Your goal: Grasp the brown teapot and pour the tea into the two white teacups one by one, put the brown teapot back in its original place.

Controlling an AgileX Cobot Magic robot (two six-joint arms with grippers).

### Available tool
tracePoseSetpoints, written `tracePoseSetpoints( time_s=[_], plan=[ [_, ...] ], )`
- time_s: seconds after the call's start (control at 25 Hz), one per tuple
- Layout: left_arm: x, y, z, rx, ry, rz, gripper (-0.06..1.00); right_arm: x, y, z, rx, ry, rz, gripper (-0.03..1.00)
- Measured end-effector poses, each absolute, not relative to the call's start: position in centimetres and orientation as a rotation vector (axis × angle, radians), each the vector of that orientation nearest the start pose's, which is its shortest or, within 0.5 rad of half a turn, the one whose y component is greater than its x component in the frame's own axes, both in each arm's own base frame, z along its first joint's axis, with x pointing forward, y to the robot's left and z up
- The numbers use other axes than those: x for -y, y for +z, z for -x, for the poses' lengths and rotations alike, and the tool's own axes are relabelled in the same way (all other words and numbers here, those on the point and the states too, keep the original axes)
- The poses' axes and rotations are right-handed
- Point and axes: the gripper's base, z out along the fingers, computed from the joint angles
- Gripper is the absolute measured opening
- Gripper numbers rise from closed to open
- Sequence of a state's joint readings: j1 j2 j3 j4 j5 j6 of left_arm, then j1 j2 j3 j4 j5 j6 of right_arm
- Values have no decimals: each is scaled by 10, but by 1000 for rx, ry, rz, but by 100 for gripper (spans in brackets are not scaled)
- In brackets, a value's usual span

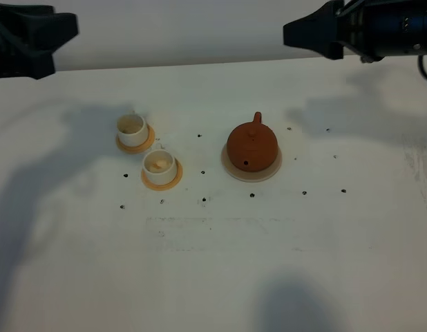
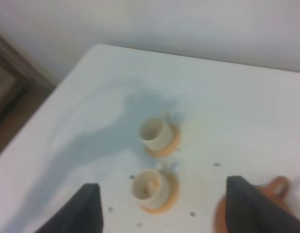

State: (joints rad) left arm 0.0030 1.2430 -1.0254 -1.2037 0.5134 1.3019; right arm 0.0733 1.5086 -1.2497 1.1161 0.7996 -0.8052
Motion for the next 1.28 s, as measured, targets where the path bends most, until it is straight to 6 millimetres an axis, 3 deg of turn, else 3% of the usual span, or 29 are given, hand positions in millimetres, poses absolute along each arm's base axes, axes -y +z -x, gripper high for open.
tracePoseSetpoints(
  time_s=[0.16, 0.48, 0.68, 0.92, 1.28],
  plan=[
    [34, 374, -257, -1876, -251, -439, 37, -77, 354, -319, -2169, 771, 340, 53],
    [18, 380, -219, -1991, -80, -331, 30, -73, 348, -317, -2248, 664, 368, 53],
    [16, 363, -178, -1978, -77, -286, 30, -90, 346, -316, -2237, 666, 426, 53],
    [16, 335, -128, -1943, -94, -239, 30, -114, 327, -325, -2267, 687, 461, 53],
    [7, 302, -81, -1990, -71, -67, 30, -125, 311, -334, -2289, 693, 455, 53]
  ],
)
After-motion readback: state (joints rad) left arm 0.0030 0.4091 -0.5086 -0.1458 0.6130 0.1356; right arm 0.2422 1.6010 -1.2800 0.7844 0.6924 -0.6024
